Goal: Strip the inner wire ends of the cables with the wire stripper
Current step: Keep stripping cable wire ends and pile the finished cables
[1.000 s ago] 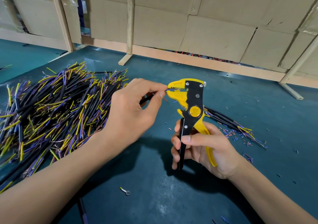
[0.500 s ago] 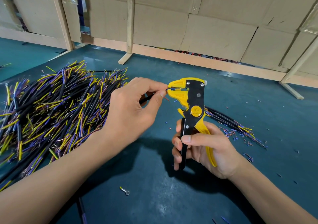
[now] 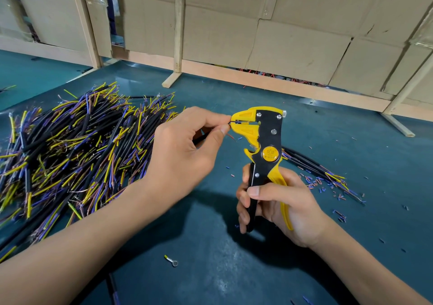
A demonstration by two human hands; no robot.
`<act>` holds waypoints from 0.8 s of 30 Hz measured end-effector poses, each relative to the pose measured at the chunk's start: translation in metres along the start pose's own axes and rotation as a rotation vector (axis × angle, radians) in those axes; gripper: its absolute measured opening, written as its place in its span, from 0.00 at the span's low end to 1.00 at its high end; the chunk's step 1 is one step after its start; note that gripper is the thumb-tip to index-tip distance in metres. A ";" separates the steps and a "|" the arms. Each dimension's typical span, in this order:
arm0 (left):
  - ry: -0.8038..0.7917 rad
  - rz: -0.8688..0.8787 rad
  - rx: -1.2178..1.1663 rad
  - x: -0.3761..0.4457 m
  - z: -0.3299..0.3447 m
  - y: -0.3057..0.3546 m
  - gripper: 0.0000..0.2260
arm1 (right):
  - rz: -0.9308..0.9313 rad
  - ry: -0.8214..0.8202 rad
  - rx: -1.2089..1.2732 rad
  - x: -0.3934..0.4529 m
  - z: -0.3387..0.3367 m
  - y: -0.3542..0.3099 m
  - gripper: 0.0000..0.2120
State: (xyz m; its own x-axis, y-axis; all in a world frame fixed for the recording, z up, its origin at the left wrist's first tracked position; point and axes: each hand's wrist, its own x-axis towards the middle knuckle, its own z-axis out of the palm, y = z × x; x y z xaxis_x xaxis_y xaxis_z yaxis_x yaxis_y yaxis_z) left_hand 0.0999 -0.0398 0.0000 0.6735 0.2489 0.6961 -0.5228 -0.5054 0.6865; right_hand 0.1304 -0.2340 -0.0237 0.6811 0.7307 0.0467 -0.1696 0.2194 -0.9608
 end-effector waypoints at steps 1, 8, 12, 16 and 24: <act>0.003 0.001 -0.003 0.000 0.001 0.000 0.06 | -0.007 0.003 -0.002 0.000 0.001 0.000 0.08; 0.020 0.009 -0.015 -0.002 0.003 0.000 0.06 | 0.001 0.033 0.001 0.001 0.001 0.000 0.08; 0.032 0.012 -0.014 -0.003 0.004 -0.001 0.06 | 0.010 0.031 0.017 0.001 0.001 -0.001 0.09; 0.038 -0.003 -0.032 -0.005 0.006 0.000 0.05 | -0.006 0.069 0.015 0.001 0.003 -0.002 0.10; 0.029 0.007 0.002 -0.003 0.007 0.003 0.06 | -0.043 0.150 -0.001 0.001 0.002 -0.001 0.12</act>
State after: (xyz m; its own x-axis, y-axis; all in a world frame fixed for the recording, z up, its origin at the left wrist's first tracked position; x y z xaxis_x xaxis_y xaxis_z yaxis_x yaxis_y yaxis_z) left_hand 0.0998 -0.0476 -0.0019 0.6544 0.2695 0.7065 -0.5262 -0.5088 0.6814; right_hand 0.1295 -0.2324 -0.0226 0.7867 0.6155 0.0466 -0.1371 0.2479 -0.9590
